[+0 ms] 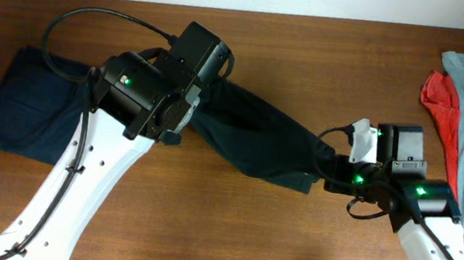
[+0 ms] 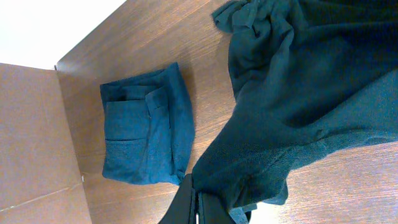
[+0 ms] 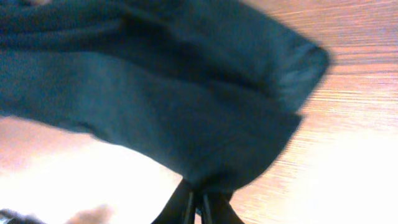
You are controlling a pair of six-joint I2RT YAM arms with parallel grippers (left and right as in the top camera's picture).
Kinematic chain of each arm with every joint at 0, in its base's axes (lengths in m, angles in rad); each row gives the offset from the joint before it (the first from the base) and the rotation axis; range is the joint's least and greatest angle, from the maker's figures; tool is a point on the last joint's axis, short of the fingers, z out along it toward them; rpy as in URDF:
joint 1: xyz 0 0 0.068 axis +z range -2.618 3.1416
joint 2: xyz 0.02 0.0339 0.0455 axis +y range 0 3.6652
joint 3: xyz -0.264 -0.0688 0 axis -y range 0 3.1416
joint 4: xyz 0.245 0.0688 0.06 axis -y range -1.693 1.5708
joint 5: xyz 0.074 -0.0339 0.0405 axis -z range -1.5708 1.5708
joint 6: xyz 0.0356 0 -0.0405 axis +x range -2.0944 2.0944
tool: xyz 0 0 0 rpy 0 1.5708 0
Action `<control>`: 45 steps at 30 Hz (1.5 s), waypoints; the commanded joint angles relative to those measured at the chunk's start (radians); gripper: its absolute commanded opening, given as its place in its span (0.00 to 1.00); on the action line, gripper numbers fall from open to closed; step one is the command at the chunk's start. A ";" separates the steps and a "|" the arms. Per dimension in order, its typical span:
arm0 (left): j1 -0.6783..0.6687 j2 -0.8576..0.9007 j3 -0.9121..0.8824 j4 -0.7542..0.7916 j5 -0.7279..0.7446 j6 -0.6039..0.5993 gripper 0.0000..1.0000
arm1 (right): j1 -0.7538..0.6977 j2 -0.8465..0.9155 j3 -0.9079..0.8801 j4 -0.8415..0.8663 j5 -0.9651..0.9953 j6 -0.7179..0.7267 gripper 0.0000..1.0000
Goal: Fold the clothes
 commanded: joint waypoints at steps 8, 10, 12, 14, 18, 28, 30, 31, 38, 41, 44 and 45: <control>0.004 -0.020 0.011 0.005 -0.025 0.013 0.01 | 0.005 0.255 0.015 0.039 0.061 0.043 0.08; 0.004 -0.020 0.011 0.013 -0.022 0.013 0.00 | 0.005 0.329 0.015 0.092 0.061 0.043 0.08; 0.004 -0.020 0.011 0.014 -0.021 0.013 0.00 | 0.005 0.401 0.015 0.147 0.055 0.043 0.07; 0.004 -0.020 0.011 0.014 -0.021 0.013 0.01 | 0.005 0.444 0.015 0.172 0.023 0.039 0.27; 0.004 -0.020 0.011 0.014 -0.021 0.013 0.00 | 0.005 0.444 0.015 0.134 0.016 0.012 0.45; 0.004 -0.020 0.011 0.014 -0.021 0.013 0.00 | 0.006 0.444 0.015 -0.045 -0.017 -0.046 0.45; 0.004 -0.020 0.011 0.014 -0.021 0.013 0.00 | 0.006 0.444 0.013 -0.050 -0.018 -0.044 0.45; 0.004 -0.020 0.011 0.014 -0.021 0.013 0.01 | 0.006 0.446 0.011 -0.048 -0.018 -0.044 0.45; 0.004 -0.019 0.011 0.013 -0.021 0.013 0.00 | 0.007 0.465 0.011 0.008 -0.017 -0.044 0.48; 0.004 -0.020 0.011 0.014 -0.021 0.013 0.00 | 0.007 0.484 0.011 0.004 -0.017 -0.043 0.49; 0.004 -0.019 0.011 0.014 -0.021 0.013 0.01 | 0.007 0.505 0.009 -0.006 -0.018 -0.024 0.49; 0.004 -0.019 0.011 0.014 -0.021 0.013 0.00 | 0.007 0.507 0.009 -0.008 -0.018 -0.020 0.49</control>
